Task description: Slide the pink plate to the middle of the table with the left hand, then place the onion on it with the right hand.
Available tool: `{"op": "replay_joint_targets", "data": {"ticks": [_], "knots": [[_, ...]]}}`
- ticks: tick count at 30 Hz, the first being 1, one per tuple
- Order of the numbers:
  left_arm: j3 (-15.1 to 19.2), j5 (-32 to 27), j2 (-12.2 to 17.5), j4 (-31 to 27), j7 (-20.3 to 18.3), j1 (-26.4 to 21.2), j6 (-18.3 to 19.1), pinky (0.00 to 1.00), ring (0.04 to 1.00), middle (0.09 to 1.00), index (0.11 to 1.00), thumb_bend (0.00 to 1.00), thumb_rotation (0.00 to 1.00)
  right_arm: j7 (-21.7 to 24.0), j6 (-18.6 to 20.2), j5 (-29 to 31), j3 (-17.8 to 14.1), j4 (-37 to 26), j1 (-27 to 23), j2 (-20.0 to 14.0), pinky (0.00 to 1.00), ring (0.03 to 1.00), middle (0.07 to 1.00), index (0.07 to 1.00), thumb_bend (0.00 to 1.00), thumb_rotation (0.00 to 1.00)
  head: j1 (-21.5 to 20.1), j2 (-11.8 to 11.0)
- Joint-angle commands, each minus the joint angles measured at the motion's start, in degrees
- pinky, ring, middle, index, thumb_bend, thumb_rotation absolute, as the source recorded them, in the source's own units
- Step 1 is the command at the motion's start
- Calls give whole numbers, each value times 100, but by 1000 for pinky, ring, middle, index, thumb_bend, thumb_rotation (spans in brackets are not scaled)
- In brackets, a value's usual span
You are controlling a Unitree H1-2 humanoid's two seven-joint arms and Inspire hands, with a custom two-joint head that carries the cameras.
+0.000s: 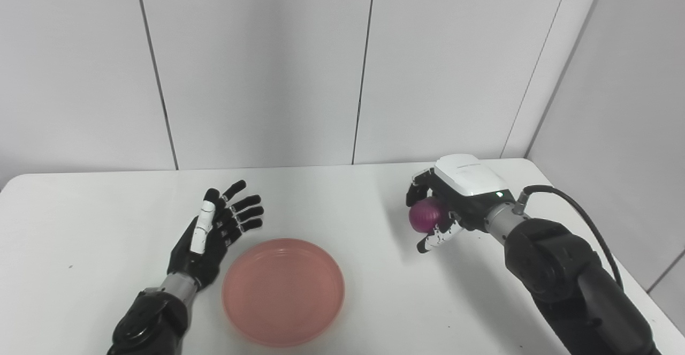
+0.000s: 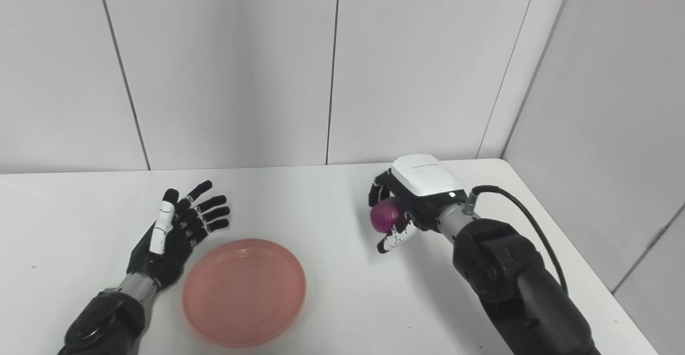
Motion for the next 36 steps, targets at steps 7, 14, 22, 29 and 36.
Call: {"op": "replay_joint_targets", "data": {"ticks": [7,14,22,29,36], "knots": [[-140,273,-206,286,362,391,587,754,758,752,850,787,847,-421,-920,76,79,51,-524,343,321,388,442,508,524,0,480,-3],[-247,416,-363,251,543,409,572,750,757,759,853,782,874,-771,-1529,261,77,322,-485,583,270,337,410,517,520,0,996,26],[-315,558,-508,331,677,394,526,748,760,774,855,779,894,-1179,-2113,178,319,666,-480,878,296,363,426,513,523,0,1378,24],[-301,622,-567,429,693,373,437,733,756,773,847,781,895,-1255,-2297,129,513,1086,-580,1180,400,447,472,500,525,0,1460,10],[-274,623,-572,471,693,377,390,737,757,770,842,788,889,-1232,-2376,0,859,1535,-718,1450,342,444,475,498,524,0,1452,12]]}}
